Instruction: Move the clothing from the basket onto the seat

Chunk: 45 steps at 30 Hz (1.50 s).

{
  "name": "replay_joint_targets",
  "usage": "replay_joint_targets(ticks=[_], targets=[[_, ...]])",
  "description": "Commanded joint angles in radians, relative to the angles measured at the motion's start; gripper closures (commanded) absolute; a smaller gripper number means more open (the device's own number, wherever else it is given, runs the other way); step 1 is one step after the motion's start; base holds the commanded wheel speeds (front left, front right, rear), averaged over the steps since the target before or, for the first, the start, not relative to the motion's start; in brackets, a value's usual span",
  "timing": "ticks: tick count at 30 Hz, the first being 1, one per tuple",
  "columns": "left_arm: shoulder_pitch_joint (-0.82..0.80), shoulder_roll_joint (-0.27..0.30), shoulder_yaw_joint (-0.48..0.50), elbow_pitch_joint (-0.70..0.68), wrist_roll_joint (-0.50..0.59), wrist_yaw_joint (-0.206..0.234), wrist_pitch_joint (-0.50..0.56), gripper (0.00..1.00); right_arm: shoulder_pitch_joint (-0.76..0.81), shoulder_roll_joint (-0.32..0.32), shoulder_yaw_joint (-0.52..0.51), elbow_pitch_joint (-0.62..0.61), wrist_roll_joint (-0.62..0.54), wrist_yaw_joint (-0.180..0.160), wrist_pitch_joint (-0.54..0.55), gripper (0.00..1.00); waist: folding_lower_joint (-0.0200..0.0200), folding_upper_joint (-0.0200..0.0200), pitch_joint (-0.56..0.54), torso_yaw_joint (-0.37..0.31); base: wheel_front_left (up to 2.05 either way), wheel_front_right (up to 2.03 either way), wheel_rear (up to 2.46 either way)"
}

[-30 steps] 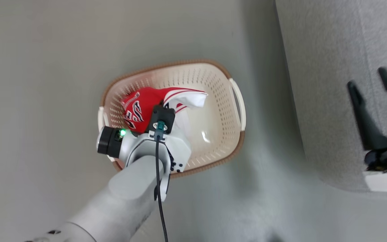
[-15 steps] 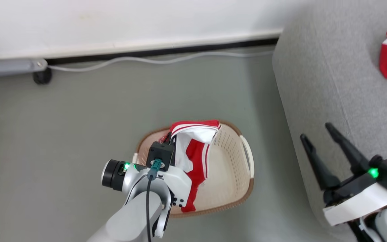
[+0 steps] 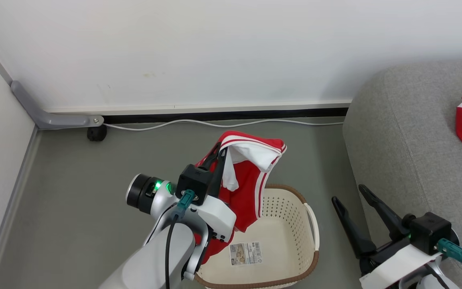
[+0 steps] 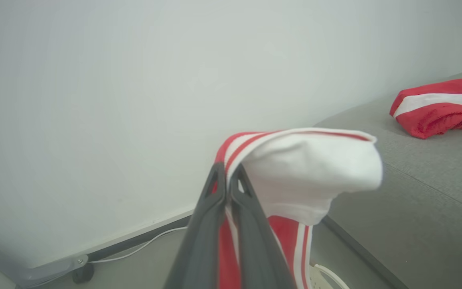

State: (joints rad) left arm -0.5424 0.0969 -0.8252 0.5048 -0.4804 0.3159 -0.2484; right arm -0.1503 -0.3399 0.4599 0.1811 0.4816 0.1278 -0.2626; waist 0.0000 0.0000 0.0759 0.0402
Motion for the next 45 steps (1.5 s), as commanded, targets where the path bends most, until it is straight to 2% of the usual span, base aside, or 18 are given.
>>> replay_joint_targets(ticks=[1, 17, 29, 38, 45], targets=[[-0.052, 0.021, 0.039, -0.054, 0.017, -0.013, -0.013, 1.00, 0.003, -0.001, 0.014, -0.007, -0.014, 0.003, 0.001, 0.00, 0.0000, 0.0000, -0.019, 0.012, 0.00, 0.00, 0.00], [-0.186, 0.049, 0.014, -0.268, 0.072, -0.008, 0.067, 1.00, -0.017, 0.017, 0.050, 0.010, -0.026, 0.003, 0.001, 0.00, 0.0000, 0.0000, -0.032, 0.021, 0.00, 0.00, 0.00], [-0.209, 0.022, -0.032, -0.348, 0.095, 0.003, 0.094, 1.00, -0.114, -0.022, 0.073, -0.043, -0.046, 0.003, 0.001, 0.00, 0.0000, 0.0000, -0.022, 0.032, 0.00, 0.00, 0.00], [-0.230, -0.010, -0.071, -0.352, 0.095, -0.006, 0.091, 1.00, -0.244, -0.053, 0.172, -0.034, -0.046, 0.003, 0.001, 0.00, 0.0000, 0.0000, -0.009, 0.066, 0.00, 0.00, 0.00], [-0.240, -0.033, -0.117, -0.343, 0.082, -0.018, 0.079, 1.00, -0.320, -0.036, 0.254, 0.066, -0.059, 0.003, 0.001, 0.00, 0.0000, 0.0000, -0.003, 0.100, 0.00, 0.00, 0.00]])
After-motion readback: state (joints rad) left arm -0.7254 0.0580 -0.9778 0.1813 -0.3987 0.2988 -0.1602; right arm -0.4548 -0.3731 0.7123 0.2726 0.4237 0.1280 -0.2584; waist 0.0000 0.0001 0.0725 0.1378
